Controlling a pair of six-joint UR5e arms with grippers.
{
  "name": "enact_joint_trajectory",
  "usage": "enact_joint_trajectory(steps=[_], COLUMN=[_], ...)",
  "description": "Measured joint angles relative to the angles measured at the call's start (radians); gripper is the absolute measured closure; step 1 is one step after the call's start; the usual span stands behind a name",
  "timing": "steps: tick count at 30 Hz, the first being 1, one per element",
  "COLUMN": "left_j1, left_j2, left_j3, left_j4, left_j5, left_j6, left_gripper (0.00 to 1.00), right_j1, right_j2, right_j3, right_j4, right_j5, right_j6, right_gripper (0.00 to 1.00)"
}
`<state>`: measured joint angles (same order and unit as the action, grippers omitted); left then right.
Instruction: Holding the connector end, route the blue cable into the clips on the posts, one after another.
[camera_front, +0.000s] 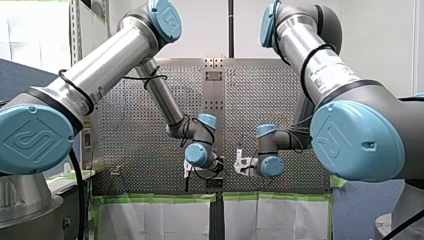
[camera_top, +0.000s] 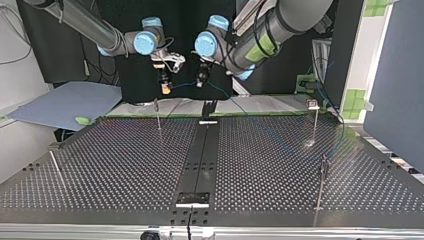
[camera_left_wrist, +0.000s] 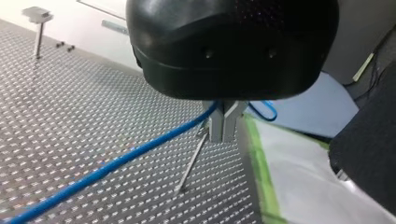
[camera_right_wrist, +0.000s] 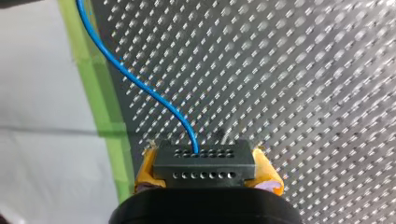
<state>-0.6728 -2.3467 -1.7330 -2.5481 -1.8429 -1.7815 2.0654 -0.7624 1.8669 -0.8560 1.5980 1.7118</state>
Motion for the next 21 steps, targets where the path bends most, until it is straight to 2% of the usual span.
enact_joint_trajectory(steps=[8, 11, 16, 21], left_j1=[-0.024, -0.031, -0.042, -0.053], left_j2=[-0.063, -0.074, -0.078, -0.078], left_j3=[0.0, 0.0, 0.0, 0.001], left_j4=[0.066, 0.094, 0.128, 0.146], left_j5=[0.003, 0.001, -0.013, -0.017], left_j6=[-0.034, -0.041, -0.048, -0.052], left_gripper=[0.99, 0.99, 0.99, 0.99], right_j1=[-0.033, -0.048, -0.073, -0.098], right_j2=[0.07, 0.082, 0.087, 0.088], right_j3=[0.004, 0.004, 0.006, 0.017], right_j4=[-0.074, -0.089, -0.096, -0.099], right_j5=[-0.001, -0.002, -0.003, -0.003], right_j6=[0.02, 0.024, 0.023, 0.013], right_gripper=[1.0, 1.0, 1.0, 1.0])
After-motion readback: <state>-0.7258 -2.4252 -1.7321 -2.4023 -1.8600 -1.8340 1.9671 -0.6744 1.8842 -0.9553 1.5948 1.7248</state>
